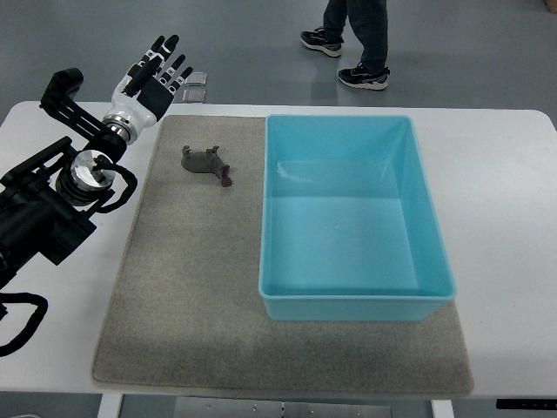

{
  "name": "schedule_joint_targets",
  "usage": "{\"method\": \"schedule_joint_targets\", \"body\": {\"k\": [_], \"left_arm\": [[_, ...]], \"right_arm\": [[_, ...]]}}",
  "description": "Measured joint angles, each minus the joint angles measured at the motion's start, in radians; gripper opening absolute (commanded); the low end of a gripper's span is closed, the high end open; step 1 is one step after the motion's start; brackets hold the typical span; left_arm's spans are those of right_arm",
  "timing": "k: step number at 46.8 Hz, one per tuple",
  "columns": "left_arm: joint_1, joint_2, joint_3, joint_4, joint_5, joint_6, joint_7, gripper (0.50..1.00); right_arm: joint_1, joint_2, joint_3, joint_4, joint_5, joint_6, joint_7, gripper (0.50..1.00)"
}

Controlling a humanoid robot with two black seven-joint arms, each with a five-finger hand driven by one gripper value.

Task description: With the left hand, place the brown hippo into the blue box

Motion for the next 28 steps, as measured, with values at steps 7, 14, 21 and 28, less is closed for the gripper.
{"method": "schedule_joint_targets", "body": {"k": [7,14,21,28], "left_arm": [[-0.001,0.0,0.001,0.002,0.0,0.0,0.0,0.996],[-0.001,0.001,0.001,0.002,0.0,0.0,0.0,0.996],[-0.003,0.002,0.002,0.002,0.001,0.0,0.0,0.996],[-0.007,0.007,0.005,0.002,0.001,0.001,0.0,0.996]], "right_arm": [[0.0,0.0,0.0,0.0,0.0,0.0,0.0,0.936],[0.0,0.0,0.0,0.0,0.0,0.0,0.0,0.936],[0.0,0.0,0.0,0.0,0.0,0.0,0.0,0.936],[0.0,0.0,0.0,0.0,0.0,0.0,0.0,0.936]]}}
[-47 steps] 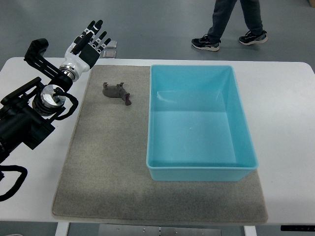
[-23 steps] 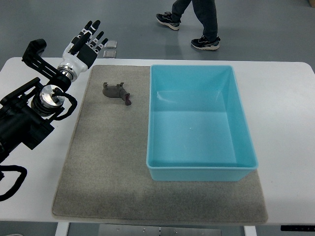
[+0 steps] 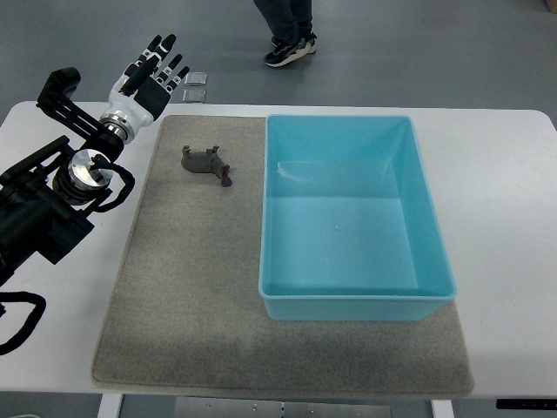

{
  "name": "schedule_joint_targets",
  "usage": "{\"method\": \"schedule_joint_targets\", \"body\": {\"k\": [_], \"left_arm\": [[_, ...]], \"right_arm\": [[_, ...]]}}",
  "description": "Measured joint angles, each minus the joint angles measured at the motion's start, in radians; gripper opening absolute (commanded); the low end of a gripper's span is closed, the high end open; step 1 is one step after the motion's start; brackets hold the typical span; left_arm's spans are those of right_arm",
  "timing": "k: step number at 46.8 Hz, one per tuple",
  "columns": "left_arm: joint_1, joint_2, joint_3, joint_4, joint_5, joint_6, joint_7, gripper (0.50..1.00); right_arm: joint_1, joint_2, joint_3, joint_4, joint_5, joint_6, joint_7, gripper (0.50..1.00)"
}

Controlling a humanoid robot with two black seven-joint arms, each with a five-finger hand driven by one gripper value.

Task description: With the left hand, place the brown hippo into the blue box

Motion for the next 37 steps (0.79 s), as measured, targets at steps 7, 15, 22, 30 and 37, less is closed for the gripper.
{"method": "schedule_joint_targets", "body": {"k": [7,15,22,30,37], "left_arm": [[-0.013,0.001,0.009,0.0,0.002,0.007,0.0,0.996],[-0.032,0.022,0.012,0.001,0.007,0.015,0.001,0.996],[-0.039,0.038,0.022,-0.001,0.033,0.021,0.003,0.996],[-0.043,0.051,0.037,-0.01,0.117,0.043,0.003,0.996],[-0.053,0.052,0.063,-0.015,0.261,0.046,0.003,0.996]], "right_arm": [[0.0,0.0,0.0,0.0,0.0,0.0,0.0,0.936],[0.0,0.0,0.0,0.0,0.0,0.0,0.0,0.936],[0.0,0.0,0.0,0.0,0.0,0.0,0.0,0.936],[0.0,0.0,0.0,0.0,0.001,0.0,0.0,0.936],[0.0,0.0,0.0,0.0,0.001,0.0,0.0,0.936]]}}
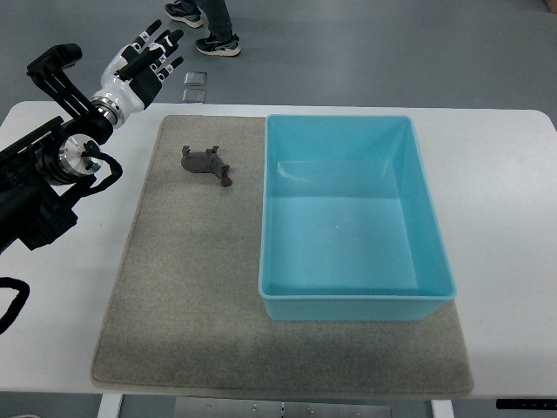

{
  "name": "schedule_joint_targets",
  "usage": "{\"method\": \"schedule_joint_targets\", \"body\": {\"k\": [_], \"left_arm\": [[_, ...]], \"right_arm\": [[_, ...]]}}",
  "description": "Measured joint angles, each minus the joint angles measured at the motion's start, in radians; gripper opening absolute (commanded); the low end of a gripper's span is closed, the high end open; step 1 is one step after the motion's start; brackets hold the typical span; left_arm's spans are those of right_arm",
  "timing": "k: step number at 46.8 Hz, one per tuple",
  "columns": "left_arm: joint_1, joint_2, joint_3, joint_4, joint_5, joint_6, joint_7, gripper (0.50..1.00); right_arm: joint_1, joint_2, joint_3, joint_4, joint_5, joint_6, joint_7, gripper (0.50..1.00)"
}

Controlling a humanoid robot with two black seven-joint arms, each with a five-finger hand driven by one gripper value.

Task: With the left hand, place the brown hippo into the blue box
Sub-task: 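Reach the left hand forward and lower it over the brown hippo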

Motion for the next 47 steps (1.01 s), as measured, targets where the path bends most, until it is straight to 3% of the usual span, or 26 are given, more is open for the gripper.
{"method": "schedule_joint_targets", "body": {"k": [15,31,47], "left_arm": [[-0.021,0.1,0.114,-0.153,0.243,0.0,0.005,0.996],[-0.132,0.213,0.388,-0.217,0.323,-0.017,0.004,0.996],[-0.14,0.287,0.416,-0.296,0.73,-0.047,0.003,0.996]], "right_arm": [[0.0,0.0,0.0,0.0,0.0,0.0,0.0,0.936],[0.0,0.0,0.0,0.0,-0.001,0.0,0.0,0.936],[0.0,0.0,0.0,0.0,-0.001,0.0,0.0,0.936]]}}
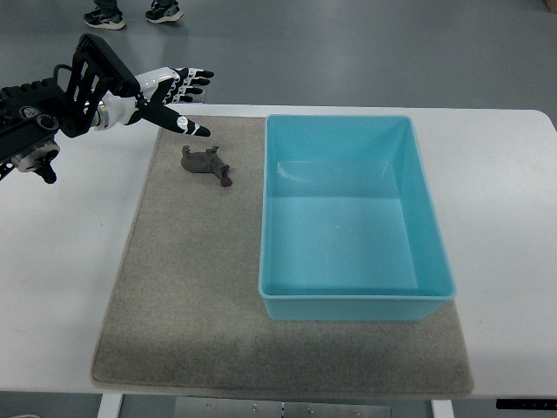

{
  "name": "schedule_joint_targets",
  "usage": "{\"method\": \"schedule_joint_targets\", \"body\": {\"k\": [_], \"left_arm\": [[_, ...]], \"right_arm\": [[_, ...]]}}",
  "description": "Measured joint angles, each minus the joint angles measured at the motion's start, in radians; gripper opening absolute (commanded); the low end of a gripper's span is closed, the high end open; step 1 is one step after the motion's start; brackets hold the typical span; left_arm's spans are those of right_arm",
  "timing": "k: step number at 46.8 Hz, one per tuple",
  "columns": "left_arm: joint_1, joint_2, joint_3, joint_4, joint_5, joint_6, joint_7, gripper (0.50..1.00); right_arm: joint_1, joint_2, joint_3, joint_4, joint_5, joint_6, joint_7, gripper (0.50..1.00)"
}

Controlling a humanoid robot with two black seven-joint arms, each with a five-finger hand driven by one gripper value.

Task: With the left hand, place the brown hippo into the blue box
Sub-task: 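Reach the left hand forward and lower it over the brown hippo, then close the left hand fingers around the hippo and lift it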

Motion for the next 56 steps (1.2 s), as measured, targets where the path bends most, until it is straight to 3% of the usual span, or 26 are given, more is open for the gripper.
{"method": "schedule_joint_targets", "body": {"k": [7,29,56], "left_arm": [[-0.006,0.008,0.001,0.0,0.144,-0.04,-0.001,0.996],[-0.024,0.0,0.0,-0.048,0.544,-0.032,-0.018,0.996],[-0.012,-0.065,0.0,-0.038,0.665,-0.026,-0.028,0.99]], "right_arm": [[0.0,0.0,0.0,0.0,0.0,0.0,0.0,0.936],[0.0,0.0,0.0,0.0,0.0,0.0,0.0,0.936],[0.0,0.0,0.0,0.0,0.0,0.0,0.0,0.936]]}}
